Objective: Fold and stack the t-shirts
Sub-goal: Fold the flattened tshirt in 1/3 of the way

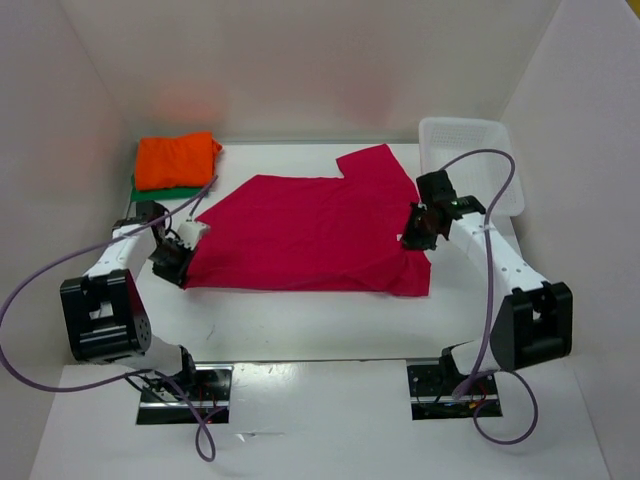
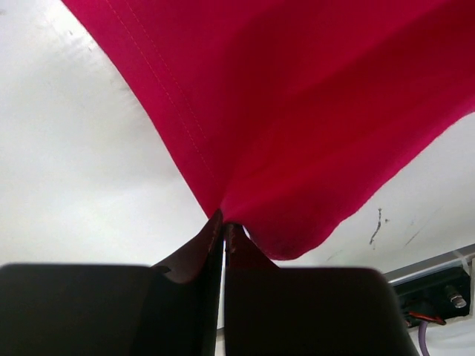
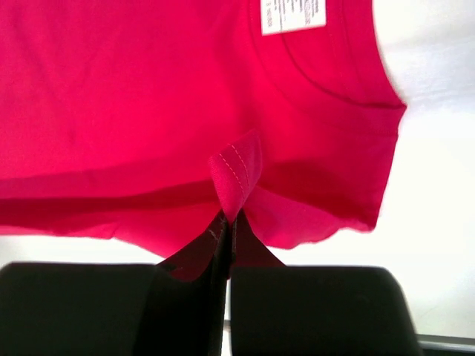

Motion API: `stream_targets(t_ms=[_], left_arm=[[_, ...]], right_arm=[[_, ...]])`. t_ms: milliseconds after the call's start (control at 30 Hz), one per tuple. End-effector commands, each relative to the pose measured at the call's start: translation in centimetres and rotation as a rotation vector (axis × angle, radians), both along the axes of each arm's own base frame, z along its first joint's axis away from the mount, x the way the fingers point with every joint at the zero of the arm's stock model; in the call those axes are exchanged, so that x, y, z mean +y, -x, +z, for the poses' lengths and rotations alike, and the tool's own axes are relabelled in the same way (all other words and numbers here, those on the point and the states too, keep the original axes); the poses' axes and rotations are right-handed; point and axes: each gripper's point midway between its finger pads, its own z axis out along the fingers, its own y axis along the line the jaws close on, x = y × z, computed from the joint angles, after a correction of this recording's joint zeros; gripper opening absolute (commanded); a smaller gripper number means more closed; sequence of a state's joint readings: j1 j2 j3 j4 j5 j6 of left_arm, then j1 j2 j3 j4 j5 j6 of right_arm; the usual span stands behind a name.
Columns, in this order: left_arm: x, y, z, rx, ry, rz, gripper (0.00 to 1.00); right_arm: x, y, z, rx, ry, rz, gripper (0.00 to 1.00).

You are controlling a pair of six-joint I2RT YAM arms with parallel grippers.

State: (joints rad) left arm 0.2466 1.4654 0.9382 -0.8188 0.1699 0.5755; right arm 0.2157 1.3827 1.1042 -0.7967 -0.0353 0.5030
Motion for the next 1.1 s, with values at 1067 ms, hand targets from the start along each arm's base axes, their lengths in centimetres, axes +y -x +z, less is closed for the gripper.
stream_targets(t_ms=[1067], left_arm=[[1.4, -7.0, -2.2, 0.004, 0.029, 0.043, 0.0]], right_arm=[[-1.1, -13.8, -1.3, -0.12, 0.169, -0.036, 0.0]])
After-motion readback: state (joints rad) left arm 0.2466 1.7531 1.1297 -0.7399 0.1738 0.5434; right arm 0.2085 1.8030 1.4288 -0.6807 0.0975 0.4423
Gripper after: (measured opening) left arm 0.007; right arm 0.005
